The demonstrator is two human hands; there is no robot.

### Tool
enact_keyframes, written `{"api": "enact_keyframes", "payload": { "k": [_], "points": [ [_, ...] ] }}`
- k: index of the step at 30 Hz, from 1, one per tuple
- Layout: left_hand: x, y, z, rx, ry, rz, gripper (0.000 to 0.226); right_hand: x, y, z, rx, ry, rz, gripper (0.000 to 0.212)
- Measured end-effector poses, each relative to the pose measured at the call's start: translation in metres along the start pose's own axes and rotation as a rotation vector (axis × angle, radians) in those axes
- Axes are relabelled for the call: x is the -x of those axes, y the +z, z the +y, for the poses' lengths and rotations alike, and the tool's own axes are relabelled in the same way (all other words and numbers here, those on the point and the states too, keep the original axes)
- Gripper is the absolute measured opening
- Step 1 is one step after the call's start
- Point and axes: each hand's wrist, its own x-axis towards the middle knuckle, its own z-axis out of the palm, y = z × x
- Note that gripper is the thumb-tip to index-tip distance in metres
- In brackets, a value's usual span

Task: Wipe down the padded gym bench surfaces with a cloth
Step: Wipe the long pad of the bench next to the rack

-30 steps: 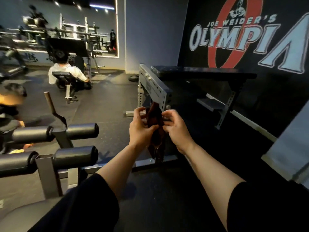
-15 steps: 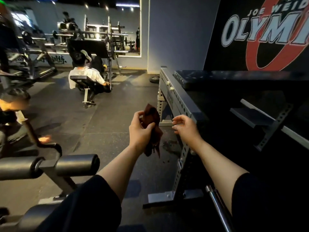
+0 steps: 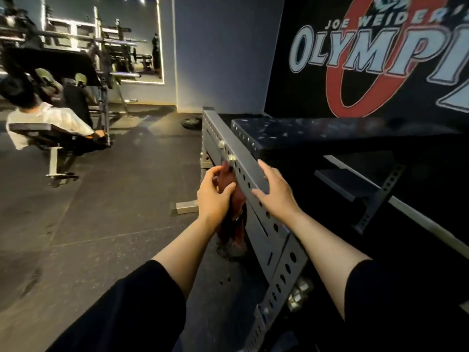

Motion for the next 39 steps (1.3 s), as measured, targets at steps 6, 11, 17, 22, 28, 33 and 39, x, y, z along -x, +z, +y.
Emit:
{"api": "enact_keyframes", "payload": {
  "k": [6, 11, 17, 22, 28, 33, 39],
  "points": [
    [-0.077, 0.052, -0.028, -0.053, 0.071, -0.079, 0.041, -0.08, 0.001, 0.047, -0.058, -0.046, 0.072, 0.058],
    [-0.125, 0.083, -0.028, 0.073, 0.103, -0.154, 0.038, -0.132, 0.014, 0.056, -0.306, -0.001, -0.05, 0.038],
    [-0.19, 0.096, -0.042, 0.126, 0.02, -0.296, 0.045, -0.19, 0.028, 0.082, -0.359, 0.036, 0.109, 0.045],
    [-0.261, 0.11, -0.083, -0.015, -0.026, -0.221, 0.025, -0.243, 0.039, 0.111, -0.186, 0.058, 0.355, 0.036],
    [-0.342, 0.137, -0.151, -0.075, -0.3, -0.011, 0.007, -0.308, 0.049, 0.164, 0.284, 0.082, 0.309, 0.028],
    [-0.338, 0.18, -0.152, -0.026, -0.223, -0.127, 0.012, -0.331, 0.069, 0.177, 0.36, -0.014, 0.443, 0.02],
    [-0.347, 0.179, -0.164, -0.046, -0.097, -0.222, 0.026, -0.335, 0.071, 0.18, 0.34, -0.002, 0.468, 0.028]
  ]
}}
